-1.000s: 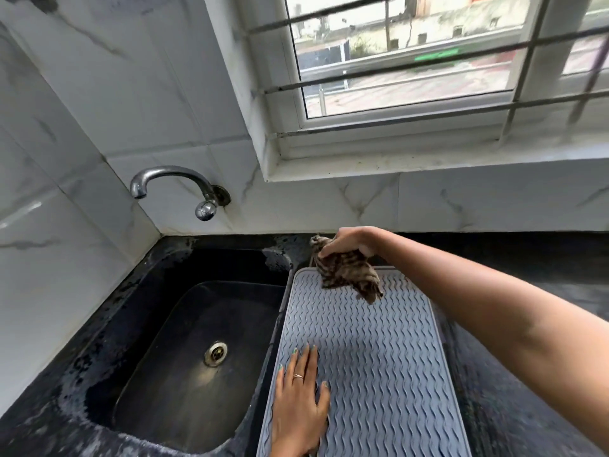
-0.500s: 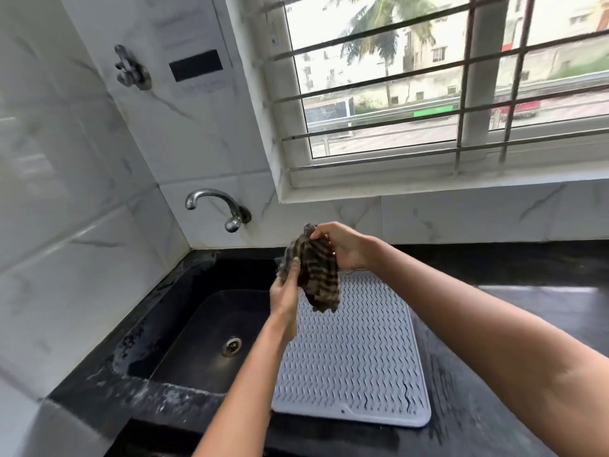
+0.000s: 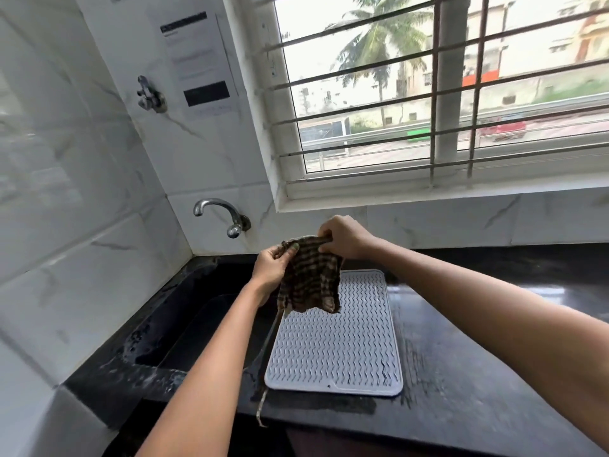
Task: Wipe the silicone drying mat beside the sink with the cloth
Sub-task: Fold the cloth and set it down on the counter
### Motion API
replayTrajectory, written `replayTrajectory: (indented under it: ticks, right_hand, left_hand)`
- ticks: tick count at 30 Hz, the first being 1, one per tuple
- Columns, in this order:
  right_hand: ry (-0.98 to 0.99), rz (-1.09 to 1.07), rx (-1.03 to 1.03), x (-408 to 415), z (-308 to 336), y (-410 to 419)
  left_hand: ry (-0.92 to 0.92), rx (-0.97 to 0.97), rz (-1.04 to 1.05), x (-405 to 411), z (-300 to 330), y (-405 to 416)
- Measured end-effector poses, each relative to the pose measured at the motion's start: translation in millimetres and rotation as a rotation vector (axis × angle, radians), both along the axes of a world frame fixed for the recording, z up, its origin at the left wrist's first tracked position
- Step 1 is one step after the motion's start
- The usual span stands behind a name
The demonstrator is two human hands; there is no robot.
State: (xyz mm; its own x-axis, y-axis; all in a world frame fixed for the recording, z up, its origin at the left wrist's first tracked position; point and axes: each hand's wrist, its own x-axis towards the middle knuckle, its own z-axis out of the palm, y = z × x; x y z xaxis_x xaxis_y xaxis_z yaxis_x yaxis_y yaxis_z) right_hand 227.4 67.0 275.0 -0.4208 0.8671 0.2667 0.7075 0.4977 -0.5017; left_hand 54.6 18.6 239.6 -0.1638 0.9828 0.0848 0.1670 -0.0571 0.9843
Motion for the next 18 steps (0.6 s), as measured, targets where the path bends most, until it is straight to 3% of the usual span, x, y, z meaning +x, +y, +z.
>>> replayTrajectory:
  ticks: [2,5,11,18]
  right_hand:
    - [-0.182,0.046,0.038,1,0,-7]
    - [-0.377,0.133,-0.266,5,-5,-15]
    - [-0.467,0.282,-0.811,37,-43,-40]
    - [-0.598,0.384,-1.235,90,-119,-71]
  left_hand:
    - [0.072,-0.008,-0.044,0,-4,-2]
    - [0.203,-0.100,-0.202,1,-18,-10]
    - [0.554,-0.589,-0.458,26,-44,-38]
    - [0.638,-1.011,-0.685,95,-98,-67]
